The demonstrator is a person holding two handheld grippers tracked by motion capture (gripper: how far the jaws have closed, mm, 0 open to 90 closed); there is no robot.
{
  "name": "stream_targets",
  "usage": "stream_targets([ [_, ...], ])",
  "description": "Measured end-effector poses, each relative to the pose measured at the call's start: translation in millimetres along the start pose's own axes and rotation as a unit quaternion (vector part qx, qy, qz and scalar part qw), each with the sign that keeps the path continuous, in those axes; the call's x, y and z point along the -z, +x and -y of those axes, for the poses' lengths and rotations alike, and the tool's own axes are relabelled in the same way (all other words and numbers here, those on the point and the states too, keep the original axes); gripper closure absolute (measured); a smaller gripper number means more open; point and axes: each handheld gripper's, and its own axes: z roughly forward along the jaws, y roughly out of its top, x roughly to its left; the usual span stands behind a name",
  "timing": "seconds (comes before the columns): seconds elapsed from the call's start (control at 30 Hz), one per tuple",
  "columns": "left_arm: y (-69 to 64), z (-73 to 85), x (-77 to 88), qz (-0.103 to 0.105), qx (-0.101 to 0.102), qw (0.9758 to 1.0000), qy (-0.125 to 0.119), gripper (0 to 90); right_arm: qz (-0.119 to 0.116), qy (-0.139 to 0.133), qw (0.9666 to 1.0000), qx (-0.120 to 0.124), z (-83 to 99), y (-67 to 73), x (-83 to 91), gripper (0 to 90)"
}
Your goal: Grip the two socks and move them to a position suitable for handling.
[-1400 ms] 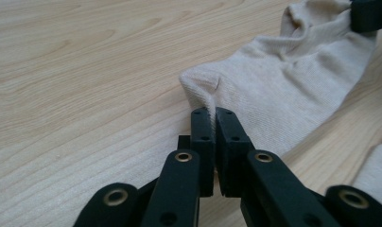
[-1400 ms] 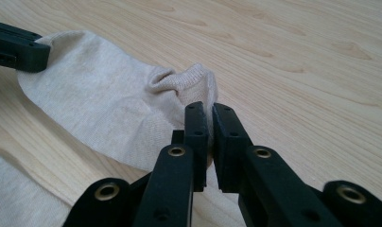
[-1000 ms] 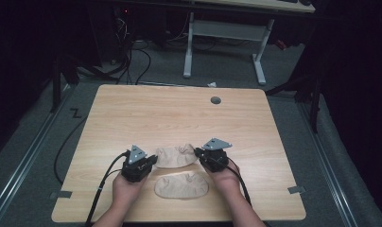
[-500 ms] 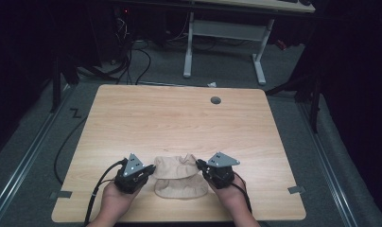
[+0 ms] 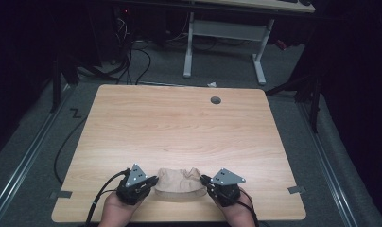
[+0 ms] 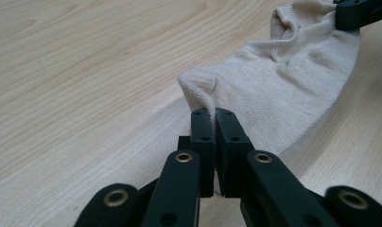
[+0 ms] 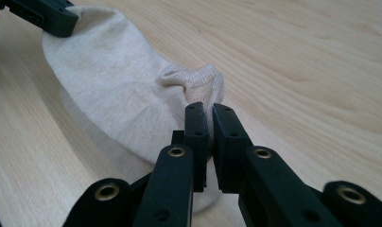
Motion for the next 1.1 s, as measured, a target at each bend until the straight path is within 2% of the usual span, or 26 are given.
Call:
stream_targets([
  [0.27,-7.0,4.9,-5.8,0.004,-0.013,0.9998,0.018,86.8,-0.007,0.012,0.9999,-0.008,11.1,-2.3,3.2,85.3],
  [0.5,-10.1,8.0,-7.7,-0.005,-0.026,0.9993,0.026,86.6,-0.009,0.024,0.9996,-0.009,13.8,-4.6,-1.5,85.2],
  [0.67,-12.6,11.7,-11.1,-0.011,-0.041,0.9983,0.041,85.8,-0.015,0.041,0.999,-0.011,16.7,-5.7,-6.9,84.9],
  [0.9,-11.6,12.6,-12.1,-0.022,-0.044,0.9977,0.046,79.6,-0.014,0.055,0.9983,-0.012,19.3,-6.9,-10.6,82.4],
  [1.1,-6.4,14.0,-12.9,-0.022,-0.029,0.9984,0.044,76.3,-0.009,0.053,0.9984,-0.017,20.4,-9.3,-10.8,79.7],
])
